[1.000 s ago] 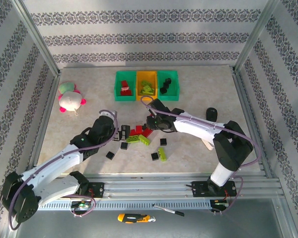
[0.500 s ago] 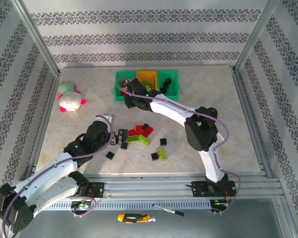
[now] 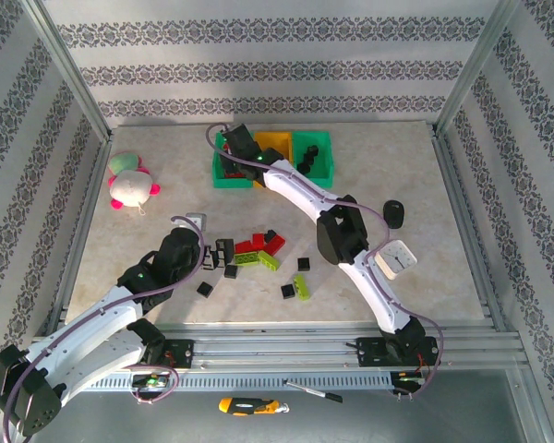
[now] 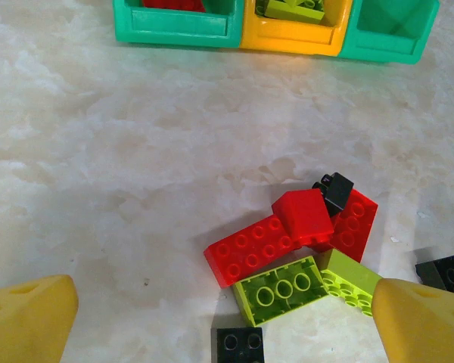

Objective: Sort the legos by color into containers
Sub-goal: Place the lego in the container, then pick up the lego from the bottom-left of the table.

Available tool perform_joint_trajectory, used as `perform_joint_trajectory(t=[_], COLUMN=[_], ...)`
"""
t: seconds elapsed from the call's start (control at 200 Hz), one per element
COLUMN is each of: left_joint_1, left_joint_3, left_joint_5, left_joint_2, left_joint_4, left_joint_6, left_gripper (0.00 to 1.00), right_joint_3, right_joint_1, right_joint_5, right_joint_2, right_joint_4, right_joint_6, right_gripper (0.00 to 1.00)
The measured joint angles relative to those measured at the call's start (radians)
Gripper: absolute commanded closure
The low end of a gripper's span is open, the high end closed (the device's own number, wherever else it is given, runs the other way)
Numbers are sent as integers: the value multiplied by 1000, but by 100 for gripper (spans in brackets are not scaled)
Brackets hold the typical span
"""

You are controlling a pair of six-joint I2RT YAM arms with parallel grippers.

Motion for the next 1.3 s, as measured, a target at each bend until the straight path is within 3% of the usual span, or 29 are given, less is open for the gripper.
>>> perform_joint_trajectory(t=[0.165, 0.275, 0.38, 0.595, 0.859, 1.059, 1.299], left_joint_1=[0, 0, 0, 0, 0, 0, 0], left_joint_3=[-3, -3, 11, 57, 56, 52, 19], left_joint_5=[-5, -24, -32, 0, 43, 112, 159], left_joint_2=[1, 18, 61, 182, 295, 348, 393], left_joint_4=[-21, -53, -112, -228, -301, -304, -307], left_joint_6=[-25, -44, -75, -145, -204, -219, -235], left_gripper=[1, 1, 1, 0, 17, 26, 42], right_joint_3=[31, -10, -166, -610, -1093, -1296, -1361], right_joint_1=[-5, -2, 7, 45, 58, 59, 59], right_joint_5=[-7, -11, -13, -18, -27, -14, 15], right_joint_2=[11, -21, -136, -514, -878, -998, -1059], right_joint_4=[-28, -26, -11, 134, 289, 304, 311], right_joint_6=[-40, -53, -67, -76, -17, 40, 72], right_gripper=[41, 35, 32, 30, 30, 29, 29])
